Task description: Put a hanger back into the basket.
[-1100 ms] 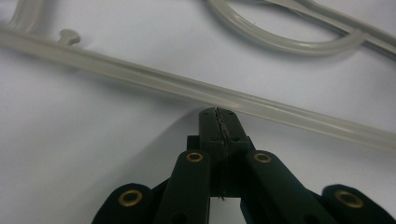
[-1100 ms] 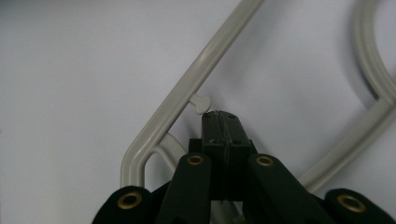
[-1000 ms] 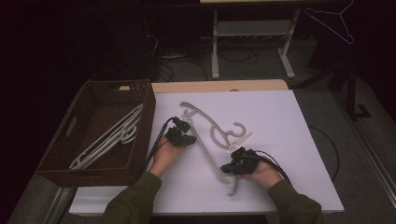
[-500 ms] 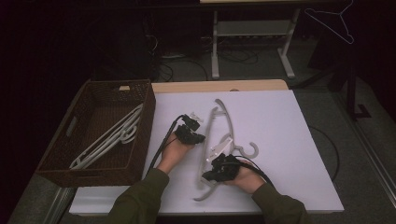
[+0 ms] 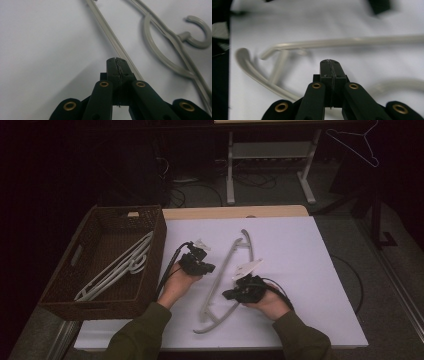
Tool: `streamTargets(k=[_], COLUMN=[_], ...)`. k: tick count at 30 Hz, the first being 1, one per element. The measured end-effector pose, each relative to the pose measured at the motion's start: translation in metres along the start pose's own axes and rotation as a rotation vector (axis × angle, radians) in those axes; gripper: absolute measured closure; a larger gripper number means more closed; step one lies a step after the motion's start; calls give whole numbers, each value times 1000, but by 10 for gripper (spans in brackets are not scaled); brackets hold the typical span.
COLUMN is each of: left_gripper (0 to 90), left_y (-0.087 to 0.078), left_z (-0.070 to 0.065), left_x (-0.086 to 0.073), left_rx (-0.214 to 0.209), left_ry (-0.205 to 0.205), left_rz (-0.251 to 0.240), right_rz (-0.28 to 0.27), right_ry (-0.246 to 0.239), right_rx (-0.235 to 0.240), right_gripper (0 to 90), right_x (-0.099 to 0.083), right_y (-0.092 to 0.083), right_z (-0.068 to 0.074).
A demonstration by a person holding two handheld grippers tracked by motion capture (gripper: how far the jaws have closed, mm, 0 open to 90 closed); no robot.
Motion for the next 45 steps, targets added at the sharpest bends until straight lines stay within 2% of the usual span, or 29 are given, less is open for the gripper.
streamTargets(k=[1, 3, 10, 12, 14, 17, 19, 21, 22, 25, 26, 29, 30, 31, 33, 35, 39, 42, 44, 45], left_gripper=[896, 896, 896, 896, 896, 896, 896, 897, 896, 897, 897, 897, 897, 897, 898, 897, 898, 898, 898, 898], left_y=[-5, -14, -33, -36, -39, -40, -38, -35, -30, -22, -19, -16, -15, -15, -14, -13, -12, -10, -9, -8], left_z=[-2, -6, -32, -39, -48, -61, -68, -73, -72, -72, -73, -70, -69, -67, -62, -55, -42, -32, -25, -23], left_x=[-2, -6, -22, -28, -32, -40, -45, -47, -50, -54, -54, -56, -56, -57, -59, -60, -62, -62, -61, -61], left_rx=[-10, -30, -80, -93, -113, -130, -144, -141, -137, -120, -114, -103, -90, -75, -67, -40, -17, 19, 39, 31], left_ry=[-7, 15, 48, 66, 66, 89, 103, 98, 138, 145, 132, 135, 142, 156, 154, 156, 137, 137, 136, 124], left_rz=[-5, -4, -7, 1, -5, 2, 13, 14, 37, 61, 58, 67, 72, 78, 88, 95, 100, 102, 103, 102], right_rz=[-8, -20, -31, -28, -19, -17, -13, -4, 16, 45, 51, 75, 82, 88, 101, 102, 103, 102, 101, 107], right_ry=[2, 28, 113, 137, 159, 183, 184, 182, 165, 140, 129, 130, 114, 129, 122, 119, 97, 76, 75, 62], right_rx=[-22, -61, -209, -237, -258, -266, -260, -253, -233, -211, -206, -193, -187, -181, -176, -147, -102, -77, -39, -38], right_gripper=[898, 898, 898, 898, 897, 898, 897, 898, 898, 898, 897, 897, 898, 897, 898, 897, 898, 898, 898, 898], right_x=[-3, -11, -39, -48, -57, -66, -67, -67, -66, -67, -66, -68, -69, -70, -72, -71, -67, -63, -61, -62], right_y=[-7, -22, -67, -75, -82, -86, -85, -84, -77, -69, -67, -61, -59, -58, -55, -53, -48, -44, -41, -39], right_z=[-8, -20, -61, -70, -77, -83, -83, -81, -77, -70, -68, -64, -65, -63, -62, -58, -48, -41, -33, -30])
Point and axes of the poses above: each handheld gripper's, and its own axes: y roughly forward along the jaws, x roughly out of its top, z roughly to its left, the point moved 9 cm from there along y, roughly forward along the jaws, and after that the axes turned 7 degrees about x, right-handed, at the moved point
